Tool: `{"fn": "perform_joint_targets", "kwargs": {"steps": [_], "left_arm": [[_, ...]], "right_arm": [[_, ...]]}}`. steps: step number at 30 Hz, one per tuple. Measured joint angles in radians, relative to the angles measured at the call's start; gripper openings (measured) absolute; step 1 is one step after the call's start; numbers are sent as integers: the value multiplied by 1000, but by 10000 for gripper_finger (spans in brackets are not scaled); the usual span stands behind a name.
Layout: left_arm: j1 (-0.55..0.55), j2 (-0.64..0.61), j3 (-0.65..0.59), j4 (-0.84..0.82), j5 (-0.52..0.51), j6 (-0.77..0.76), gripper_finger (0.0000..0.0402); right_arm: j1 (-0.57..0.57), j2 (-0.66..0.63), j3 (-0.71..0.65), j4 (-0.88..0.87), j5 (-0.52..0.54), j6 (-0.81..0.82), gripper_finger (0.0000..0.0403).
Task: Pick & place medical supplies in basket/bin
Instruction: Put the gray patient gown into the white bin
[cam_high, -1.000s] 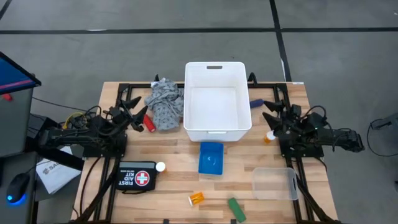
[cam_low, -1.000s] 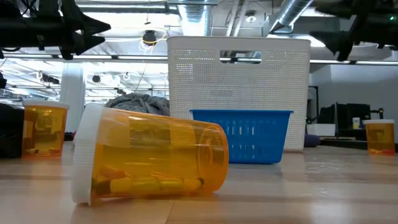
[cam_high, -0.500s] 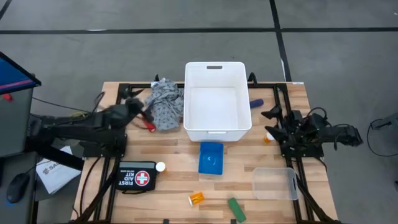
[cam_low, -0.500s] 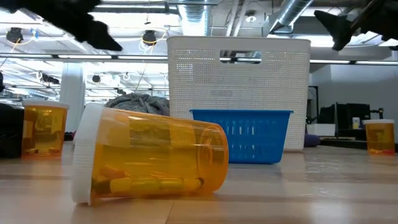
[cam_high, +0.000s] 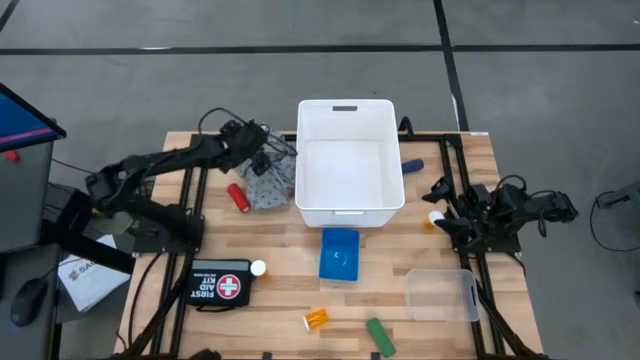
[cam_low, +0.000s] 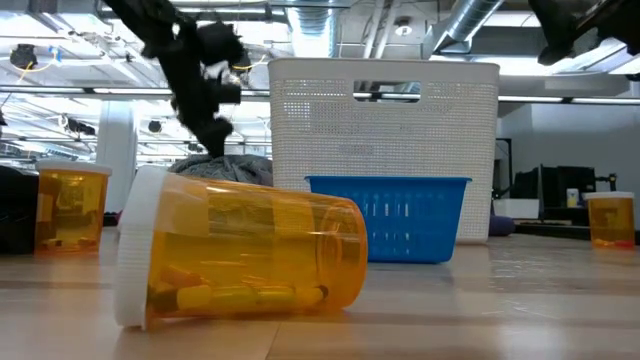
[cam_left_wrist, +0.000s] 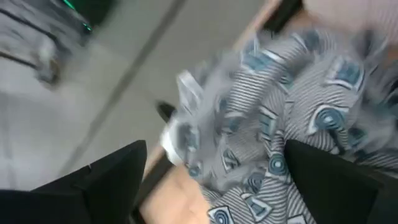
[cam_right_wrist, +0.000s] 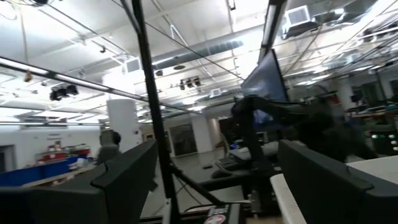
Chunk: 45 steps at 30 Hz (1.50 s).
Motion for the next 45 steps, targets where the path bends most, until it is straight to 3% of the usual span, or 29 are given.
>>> {"fn": "perform_joint_targets", "kwargs": {"steps": [4,7,13,17,30,36,40,45], "left_arm": [[103,51,0,-56,181,-1,344],[142,68,2,-87,258,1,299],[157,49,2,-92,465,73,145],[156,7,1,-96,485,98,24],[142,-431,0,-5,478,51,2],[58,-608,0,234,555,-24,1],[-61,-627,0,445,642,-63,1],[-213,-518,0,693,649,-59,1]], "right_arm": [[31,0,0,2,5,1,328],[41,0,0,15,10,1,328],[41,0,0,19,18,-1,328],[40,0,0,18,30,-5,328],[41,0,0,-5,30,-6,328],[41,0,0,-9,30,-7,328],[41,0,0,-9,30,-15,328],[41,0,0,-7,30,-36,328]]}}
